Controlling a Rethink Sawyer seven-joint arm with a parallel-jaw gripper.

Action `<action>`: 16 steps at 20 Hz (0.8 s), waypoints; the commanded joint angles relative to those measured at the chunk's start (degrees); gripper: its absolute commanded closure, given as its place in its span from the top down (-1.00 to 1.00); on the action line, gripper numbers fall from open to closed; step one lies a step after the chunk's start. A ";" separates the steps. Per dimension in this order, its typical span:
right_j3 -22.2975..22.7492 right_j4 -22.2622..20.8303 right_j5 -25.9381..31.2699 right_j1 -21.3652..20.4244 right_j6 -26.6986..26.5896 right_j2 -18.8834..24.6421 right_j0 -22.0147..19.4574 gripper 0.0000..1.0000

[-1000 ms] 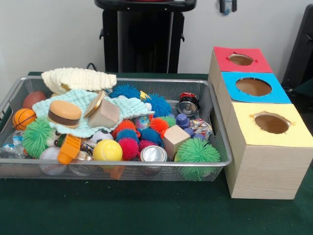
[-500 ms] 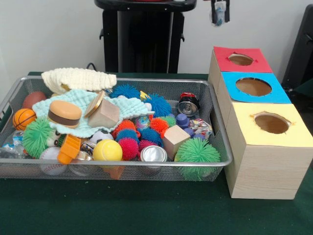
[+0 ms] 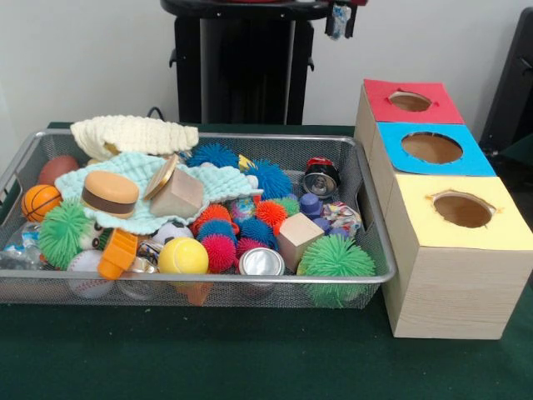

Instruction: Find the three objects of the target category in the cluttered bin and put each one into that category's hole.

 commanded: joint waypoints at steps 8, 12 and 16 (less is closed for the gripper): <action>-17.50 3.18 0.78 3.46 4.33 6.28 0.39 -1.00; -17.34 4.78 -0.21 4.15 6.02 2.42 5.16 -1.00; -14.11 2.95 0.11 1.90 5.76 0.22 6.46 -1.00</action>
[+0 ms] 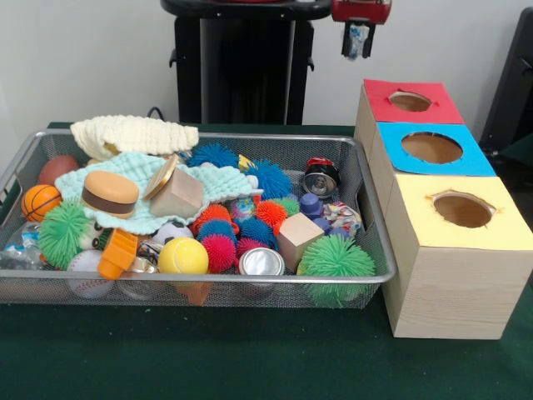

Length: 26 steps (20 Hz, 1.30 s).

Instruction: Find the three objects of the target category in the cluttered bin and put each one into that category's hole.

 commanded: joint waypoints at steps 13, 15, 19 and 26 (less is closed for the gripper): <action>-1.53 4.04 3.41 9.47 8.12 5.48 -4.08 -1.00; -2.13 4.37 6.97 9.96 6.58 7.79 -6.33 -1.00; -5.19 4.65 18.22 4.50 0.92 10.42 -10.15 -1.00; -11.86 1.09 11.90 8.14 1.72 10.16 -9.36 -1.00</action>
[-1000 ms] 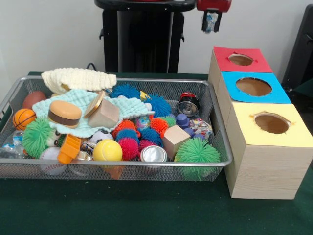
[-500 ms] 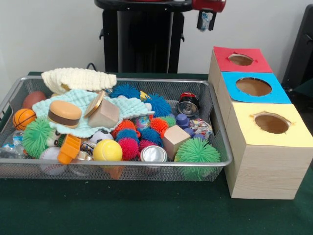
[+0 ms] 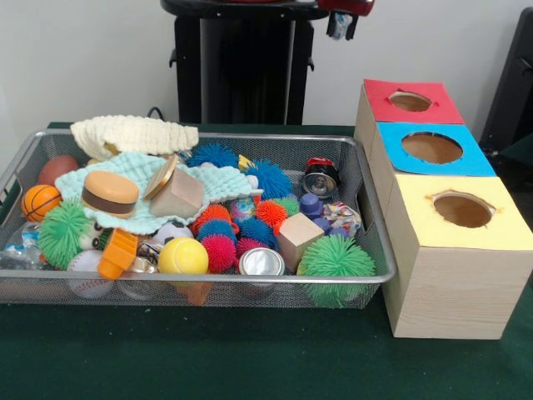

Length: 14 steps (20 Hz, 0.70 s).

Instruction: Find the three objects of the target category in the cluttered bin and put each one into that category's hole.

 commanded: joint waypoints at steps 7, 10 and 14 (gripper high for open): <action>-15.86 -0.91 -11.31 7.34 4.72 0.48 4.63 -1.00; -13.96 -1.99 -16.57 10.68 5.95 -1.77 6.16 -1.00; -5.60 -1.90 -38.21 24.87 15.14 -9.18 18.14 -1.00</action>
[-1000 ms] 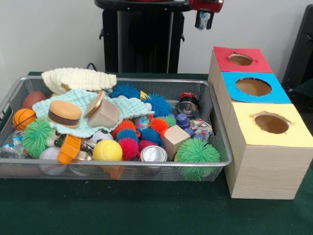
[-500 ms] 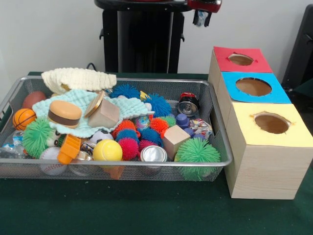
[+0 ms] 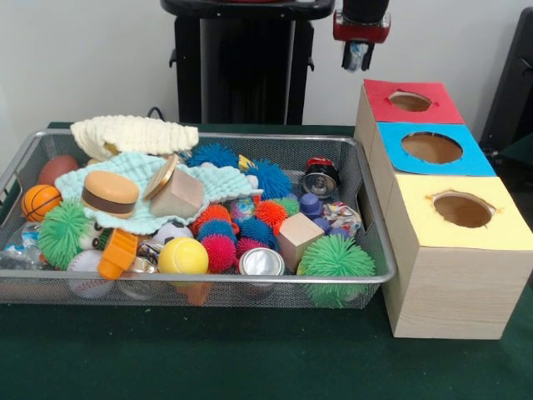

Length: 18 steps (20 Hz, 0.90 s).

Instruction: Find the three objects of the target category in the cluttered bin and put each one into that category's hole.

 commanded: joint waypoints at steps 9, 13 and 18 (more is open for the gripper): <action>9.57 18.95 -60.84 39.67 41.06 8.15 48.40 -1.00; 10.58 31.42 -70.10 41.69 46.79 20.73 59.36 -1.00; 10.35 41.60 -71.69 41.59 48.15 27.18 64.52 -1.00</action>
